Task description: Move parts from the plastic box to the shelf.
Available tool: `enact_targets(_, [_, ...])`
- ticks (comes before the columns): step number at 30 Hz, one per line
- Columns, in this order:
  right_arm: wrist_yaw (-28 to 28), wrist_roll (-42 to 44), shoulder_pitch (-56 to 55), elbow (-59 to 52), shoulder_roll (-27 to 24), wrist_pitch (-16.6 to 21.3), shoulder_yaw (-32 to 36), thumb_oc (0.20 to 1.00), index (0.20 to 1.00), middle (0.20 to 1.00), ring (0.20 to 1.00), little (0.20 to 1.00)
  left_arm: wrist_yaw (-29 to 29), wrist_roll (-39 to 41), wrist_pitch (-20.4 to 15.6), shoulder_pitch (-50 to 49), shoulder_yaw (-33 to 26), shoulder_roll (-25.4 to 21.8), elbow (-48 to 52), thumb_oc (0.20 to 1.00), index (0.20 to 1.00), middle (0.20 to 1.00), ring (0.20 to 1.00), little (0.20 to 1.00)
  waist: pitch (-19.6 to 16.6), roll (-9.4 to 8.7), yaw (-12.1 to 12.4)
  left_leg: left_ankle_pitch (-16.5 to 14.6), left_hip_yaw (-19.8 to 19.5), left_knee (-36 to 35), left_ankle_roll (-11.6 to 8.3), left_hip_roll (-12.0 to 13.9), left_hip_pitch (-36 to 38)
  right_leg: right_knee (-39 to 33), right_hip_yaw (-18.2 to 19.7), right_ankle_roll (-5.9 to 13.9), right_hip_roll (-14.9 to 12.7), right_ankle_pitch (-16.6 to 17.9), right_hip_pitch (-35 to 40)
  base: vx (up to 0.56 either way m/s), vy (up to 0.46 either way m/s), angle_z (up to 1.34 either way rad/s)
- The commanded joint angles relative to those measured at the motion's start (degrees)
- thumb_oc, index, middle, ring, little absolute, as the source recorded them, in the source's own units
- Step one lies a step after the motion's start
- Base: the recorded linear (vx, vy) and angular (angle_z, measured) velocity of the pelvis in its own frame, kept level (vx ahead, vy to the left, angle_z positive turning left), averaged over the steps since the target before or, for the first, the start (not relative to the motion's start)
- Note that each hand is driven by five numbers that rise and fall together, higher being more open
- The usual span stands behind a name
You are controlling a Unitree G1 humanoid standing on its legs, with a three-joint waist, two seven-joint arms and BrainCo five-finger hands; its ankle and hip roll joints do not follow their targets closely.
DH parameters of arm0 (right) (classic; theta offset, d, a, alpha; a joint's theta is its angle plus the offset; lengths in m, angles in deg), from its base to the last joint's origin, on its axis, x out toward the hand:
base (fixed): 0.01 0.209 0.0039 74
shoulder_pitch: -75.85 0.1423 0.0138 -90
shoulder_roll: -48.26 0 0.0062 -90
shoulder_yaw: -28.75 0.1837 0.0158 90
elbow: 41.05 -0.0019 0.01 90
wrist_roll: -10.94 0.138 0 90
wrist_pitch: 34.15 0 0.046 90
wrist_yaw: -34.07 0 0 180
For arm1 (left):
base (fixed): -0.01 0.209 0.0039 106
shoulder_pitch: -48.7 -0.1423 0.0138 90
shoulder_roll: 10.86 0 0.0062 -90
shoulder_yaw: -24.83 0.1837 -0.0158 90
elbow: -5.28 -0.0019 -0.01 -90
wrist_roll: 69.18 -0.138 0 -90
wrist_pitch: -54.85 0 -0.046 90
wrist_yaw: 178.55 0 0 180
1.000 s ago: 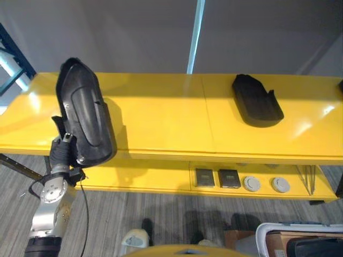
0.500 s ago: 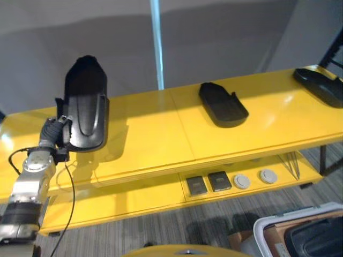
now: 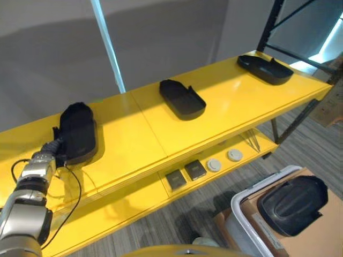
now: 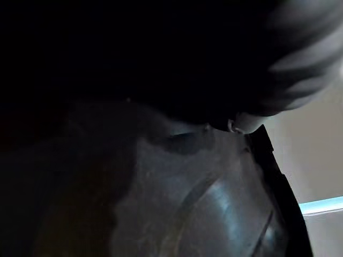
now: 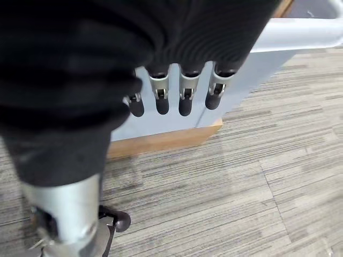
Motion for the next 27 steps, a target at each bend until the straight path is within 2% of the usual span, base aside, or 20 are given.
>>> enact_targets(1, [0.1,-1.75,1.28,2.87,0.02,0.72,-4.29,1.0,1.0,1.0,1.0,1.0,-1.56,-4.64,-1.38,8.01,-1.39,-2.43,-2.95,0.2,0.2,0.2,0.2,0.2,0.09,-2.1,0.58,-5.02,-1.93,5.68,-1.31,2.84,-1.12,-0.9,-0.76,4.93,-4.33,0.09,1.2,0.0,-0.013,-0.08])
enact_targets(5, [0.04,-1.71,1.55,2.69,0.11,1.14,-4.72,1.0,1.0,1.0,1.0,1.0,-2.11,-8.31,0.53,8.01,-0.41,-2.33,-5.44,0.2,0.2,0.2,0.2,0.2,0.01,-2.04,0.46,-5.01,-1.8,5.62,-1.2,2.75,-1.07,-1.34,-0.57,4.88,-4.26,0.23,1.41,0.0,-0.003,-0.01])
enact_targets(9, [0.45,-1.91,2.07,2.57,0.59,1.36,-5.46,1.0,1.0,1.0,1.0,1.0,-4.46,-8.29,1.2,6.48,-0.27,-1.11,-7.46,0.2,0.2,0.2,0.2,0.2,0.16,-1.99,0.68,-4.98,-1.94,5.69,-1.2,2.77,-1.13,-1.52,-0.66,4.88,-4.39,0.31,1.55,-0.01,-0.003,0.0])
enact_targets(14, [0.69,-0.94,3.0,2.49,0.88,1.37,-6.27,1.0,1.0,1.0,1.0,1.0,-5.49,-10.38,0.08,4.88,-0.38,0.7,-9.66,0.2,0.2,0.2,0.2,0.2,0.08,-1.94,0.81,-4.96,-1.85,5.33,-1.22,2.69,-0.68,-2.27,-0.73,4.82,-4.42,0.52,2.12,0.0,0.0,0.0])
enact_targets(21, [1.27,-0.35,3.79,3.06,0.82,0.99,-6.81,1.0,1.0,1.0,1.0,1.0,-7.05,-8.37,-1.76,4.08,-0.22,2.92,-11.11,0.2,0.2,0.2,0.2,0.2,-0.01,-1.9,0.82,-4.9,-1.73,5.11,-1.32,2.88,-0.57,-2.3,-0.65,4.74,-4.4,0.32,2.15,0.0,0.0,0.0])
enact_targets(22, [1.16,-0.27,3.91,3.19,0.71,0.84,-6.64,1.0,1.0,1.0,1.0,1.0,-7.37,-8.2,-2.01,4.02,-0.41,3.16,-10.72,1.0,1.0,1.0,1.0,1.0,0.02,-1.92,0.89,-4.86,-1.73,4.99,-1.35,2.9,-0.48,-2.4,-0.69,4.72,-4.39,0.34,2.25,0.0,0.0,0.0])
enact_targets(27, [1.06,-0.63,4.0,4.05,0.6,1.24,-6.39,1.0,1.0,1.0,1.0,1.0,-8.93,-6.64,-4.29,4.51,-0.68,3.33,-9.89,1.0,1.0,1.0,1.0,1.0,-0.11,-1.99,0.95,-4.73,-1.73,4.79,-1.45,3.0,-0.26,-2.48,-0.68,4.67,-4.35,0.3,2.49,0.0,0.0,0.0])
